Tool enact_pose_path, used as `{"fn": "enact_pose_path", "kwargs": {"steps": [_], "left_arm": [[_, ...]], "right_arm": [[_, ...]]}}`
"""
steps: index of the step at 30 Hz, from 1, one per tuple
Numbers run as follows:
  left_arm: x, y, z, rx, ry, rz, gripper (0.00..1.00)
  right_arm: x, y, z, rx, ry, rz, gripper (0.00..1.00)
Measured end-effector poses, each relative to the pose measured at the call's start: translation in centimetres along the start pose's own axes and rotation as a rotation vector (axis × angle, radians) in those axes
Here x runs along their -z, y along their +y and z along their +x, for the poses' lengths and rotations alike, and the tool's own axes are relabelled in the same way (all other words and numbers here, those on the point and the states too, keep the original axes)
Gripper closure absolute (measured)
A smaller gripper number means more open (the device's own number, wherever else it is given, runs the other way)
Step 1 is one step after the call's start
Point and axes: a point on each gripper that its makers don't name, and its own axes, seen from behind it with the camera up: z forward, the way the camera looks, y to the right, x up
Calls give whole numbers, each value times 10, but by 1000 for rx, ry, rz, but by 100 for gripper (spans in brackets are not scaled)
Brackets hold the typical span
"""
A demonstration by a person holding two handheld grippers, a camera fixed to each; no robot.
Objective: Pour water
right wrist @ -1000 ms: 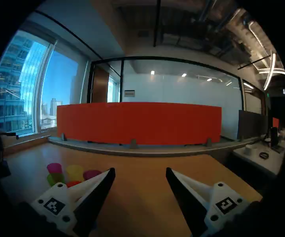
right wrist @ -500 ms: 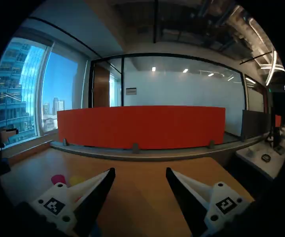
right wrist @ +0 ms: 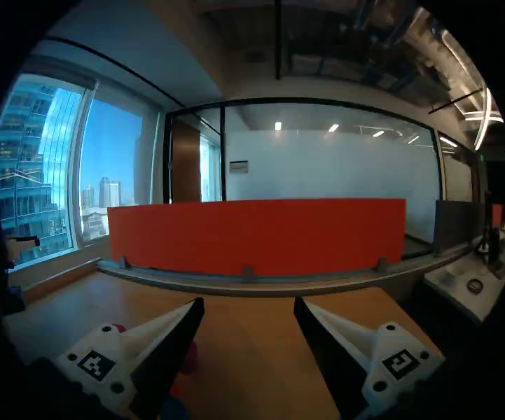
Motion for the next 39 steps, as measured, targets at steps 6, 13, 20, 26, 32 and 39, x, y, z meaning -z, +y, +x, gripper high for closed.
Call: {"fn": "enact_pose_path", "kwargs": {"steps": [6,13,20,26,32,39], "left_arm": [[-2,6,-1,25,-13,-30,12],[-4,19,0,25,-18,-99,12],[-4,39,-1,31,-25,-205,12],[-2,59,-2,45,-30,-305,12],[-2,67,-2,42,-31,-352,12],[-4,69,-6,0,-44,-378,12]], "right_arm": [[2,-2,4,5,4,27,1],[8,-20,6,28,1,140,1],[22,-47,10,33,3,295,1],[31,-62,17,9,8,388,1],[31,-64,16,5,-4,410,1],[37,-79,5,46,-51,461,1]]}}
